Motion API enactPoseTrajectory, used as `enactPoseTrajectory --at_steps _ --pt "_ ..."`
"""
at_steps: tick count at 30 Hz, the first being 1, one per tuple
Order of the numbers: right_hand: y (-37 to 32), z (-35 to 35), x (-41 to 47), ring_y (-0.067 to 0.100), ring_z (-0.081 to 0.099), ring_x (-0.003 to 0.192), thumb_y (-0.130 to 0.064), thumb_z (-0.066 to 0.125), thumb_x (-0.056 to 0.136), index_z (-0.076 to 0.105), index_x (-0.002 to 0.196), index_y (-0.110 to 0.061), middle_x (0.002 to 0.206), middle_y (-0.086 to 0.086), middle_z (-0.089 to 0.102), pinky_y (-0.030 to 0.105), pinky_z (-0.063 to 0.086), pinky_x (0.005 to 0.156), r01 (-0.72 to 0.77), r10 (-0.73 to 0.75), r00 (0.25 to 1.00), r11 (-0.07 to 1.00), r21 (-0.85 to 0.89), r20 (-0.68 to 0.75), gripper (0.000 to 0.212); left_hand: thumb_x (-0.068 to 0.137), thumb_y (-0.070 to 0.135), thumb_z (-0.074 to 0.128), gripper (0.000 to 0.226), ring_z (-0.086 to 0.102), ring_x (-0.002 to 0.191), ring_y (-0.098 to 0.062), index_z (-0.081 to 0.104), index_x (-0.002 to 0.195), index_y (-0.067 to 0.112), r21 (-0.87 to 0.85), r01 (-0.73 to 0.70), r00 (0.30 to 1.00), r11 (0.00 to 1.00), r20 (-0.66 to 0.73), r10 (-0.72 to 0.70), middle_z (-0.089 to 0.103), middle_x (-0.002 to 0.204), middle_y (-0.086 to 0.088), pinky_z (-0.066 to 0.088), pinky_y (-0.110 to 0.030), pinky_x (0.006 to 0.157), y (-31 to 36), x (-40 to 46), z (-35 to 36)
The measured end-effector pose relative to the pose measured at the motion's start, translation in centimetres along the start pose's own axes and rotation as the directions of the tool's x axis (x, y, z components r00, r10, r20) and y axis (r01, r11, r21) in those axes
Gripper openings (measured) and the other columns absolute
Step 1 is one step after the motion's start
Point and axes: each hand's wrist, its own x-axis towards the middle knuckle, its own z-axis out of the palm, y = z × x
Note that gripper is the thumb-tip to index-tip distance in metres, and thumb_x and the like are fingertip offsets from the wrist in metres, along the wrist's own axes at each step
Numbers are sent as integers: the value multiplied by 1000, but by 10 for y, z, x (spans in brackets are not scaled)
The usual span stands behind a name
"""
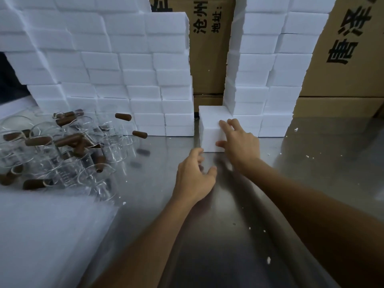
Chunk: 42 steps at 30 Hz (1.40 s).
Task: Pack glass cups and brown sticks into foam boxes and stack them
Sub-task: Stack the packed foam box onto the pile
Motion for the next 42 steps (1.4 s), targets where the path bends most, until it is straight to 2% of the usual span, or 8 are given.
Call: enactPoseTrajectory --at_steps 10,17,25,31,33,35,38,42 --pt "3 14 46 35 66 83 -39 58 98 38 141 -15 139 7 44 35 48 59 31 -21 997 989 -142 67 52 85 29 73 12 62 77 -3 62 90 27 -27 -70 996 997 -53 68 64 82 15 42 0 59 -11 5 1" --pt "1 20 63 34 66 89 -38 55 100 35 142 -14 138 8 44 35 47 61 23 -6 995 984 -174 101 53 85 25 72 8 57 79 14 65 82 24 -75 -86 993 993 -88 79 63 71 15 40 1 59 -13 6 1" --pt "0 20 67 37 65 93 -34 57 99 36 139 -15 138 8 43 36 44 64 -20 35 993 992 -126 115 49 86 18 69 17 63 75 5 65 73 27 -149 -83 985 985 -160 58 66 72 19 45 -5 59 -14 -12 -13" --pt "-6 -13 79 32 63 98 -47 63 86 47 133 -16 129 6 51 36 48 73 -42 69 948 995 -94 310 58 83 9 69 27 64 63 1 66 65 29 -144 -89 981 986 -185 62 68 66 15 45 -7 59 -29 -51 -47" --pt "-8 -34 91 25 64 84 -47 60 85 54 124 -15 114 6 62 33 48 72 -48 73 929 996 -76 364 51 82 7 69 28 62 58 0 68 68 31 -195 -55 973 979 -232 8 68 62 10 44 -8 56 -31 -58 -56" --pt "-16 -53 105 25 60 81 -45 62 86 50 123 -15 112 7 63 34 44 69 -70 75 957 997 -25 279 48 83 8 67 26 63 59 -9 68 71 31 -257 -22 967 966 -250 -44 68 62 4 46 -12 55 -32 -59 -61" --pt "-41 -80 132 34 58 96 -50 67 83 31 140 -20 130 10 49 39 42 69 -30 26 999 989 141 27 74 82 7 68 23 61 57 -14 68 64 21 -280 -4 969 960 -239 -66 67 61 -1 47 -16 55 -31 -54 -60" --pt "-79 -114 173 26 53 83 -69 73 69 14 144 -31 146 10 29 37 45 62 121 -75 976 968 221 -204 103 80 -1 71 28 53 48 -11 66 59 17 -296 -14 967 955 -247 -62 59 50 -1 46 -23 54 -31 -49 -55"
